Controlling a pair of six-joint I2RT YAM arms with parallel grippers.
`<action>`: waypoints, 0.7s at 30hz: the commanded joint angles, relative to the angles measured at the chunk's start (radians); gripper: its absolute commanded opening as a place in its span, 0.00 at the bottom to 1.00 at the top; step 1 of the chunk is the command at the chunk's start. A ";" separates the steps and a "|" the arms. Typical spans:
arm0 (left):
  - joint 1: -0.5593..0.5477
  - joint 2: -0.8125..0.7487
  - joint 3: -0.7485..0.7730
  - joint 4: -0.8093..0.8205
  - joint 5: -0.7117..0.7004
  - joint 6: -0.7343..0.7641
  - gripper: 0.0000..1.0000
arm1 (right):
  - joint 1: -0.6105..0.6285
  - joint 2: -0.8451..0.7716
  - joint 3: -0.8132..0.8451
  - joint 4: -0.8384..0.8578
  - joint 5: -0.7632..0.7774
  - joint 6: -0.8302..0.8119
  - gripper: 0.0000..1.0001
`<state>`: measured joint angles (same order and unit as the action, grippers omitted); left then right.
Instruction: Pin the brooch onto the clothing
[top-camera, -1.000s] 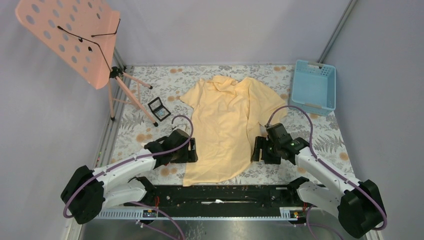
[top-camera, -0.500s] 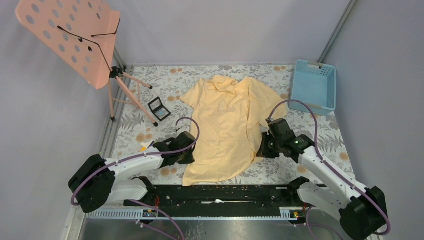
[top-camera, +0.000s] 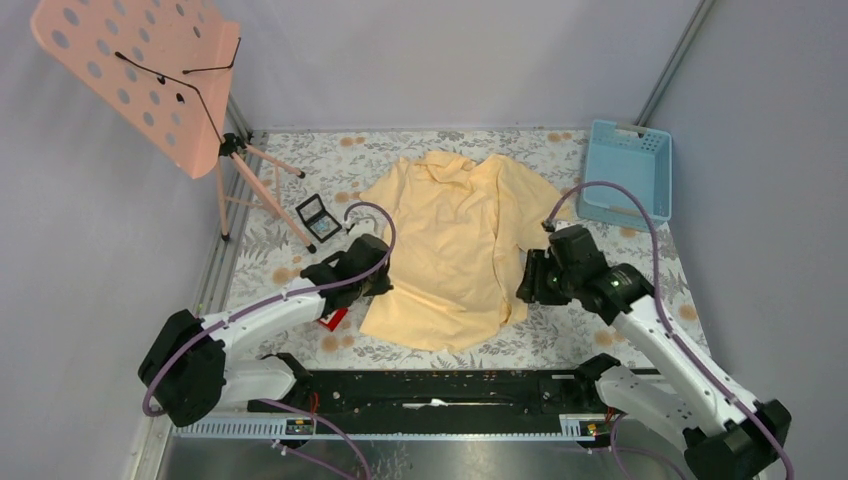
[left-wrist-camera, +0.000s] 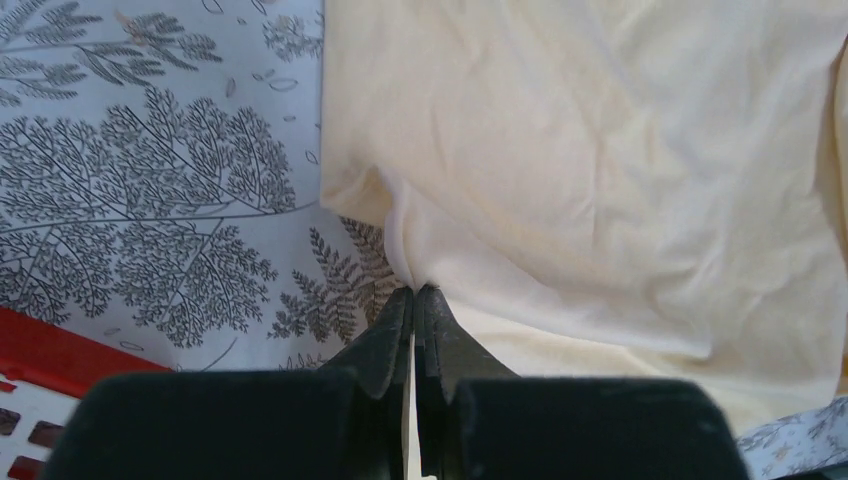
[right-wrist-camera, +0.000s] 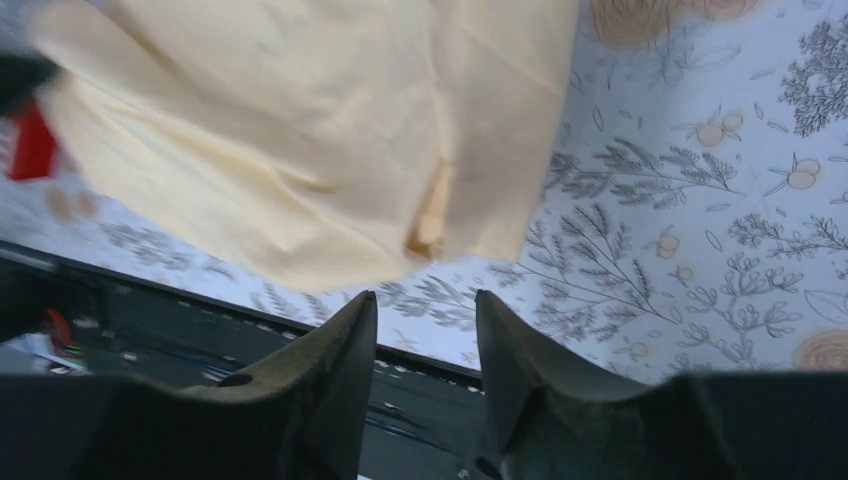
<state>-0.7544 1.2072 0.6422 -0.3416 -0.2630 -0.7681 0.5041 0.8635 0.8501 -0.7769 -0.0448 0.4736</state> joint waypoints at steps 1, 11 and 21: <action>0.053 -0.025 0.028 0.033 -0.014 0.043 0.00 | 0.017 0.049 -0.146 0.069 -0.037 0.024 0.58; 0.075 -0.046 -0.028 0.059 0.032 0.021 0.00 | 0.036 0.250 -0.259 0.326 -0.012 0.037 0.79; 0.115 -0.117 0.041 -0.017 0.020 0.073 0.00 | 0.044 0.139 0.045 -0.030 0.147 -0.088 0.01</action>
<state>-0.6632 1.1446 0.6197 -0.3431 -0.2352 -0.7326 0.5377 1.1534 0.6991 -0.6025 -0.0288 0.4526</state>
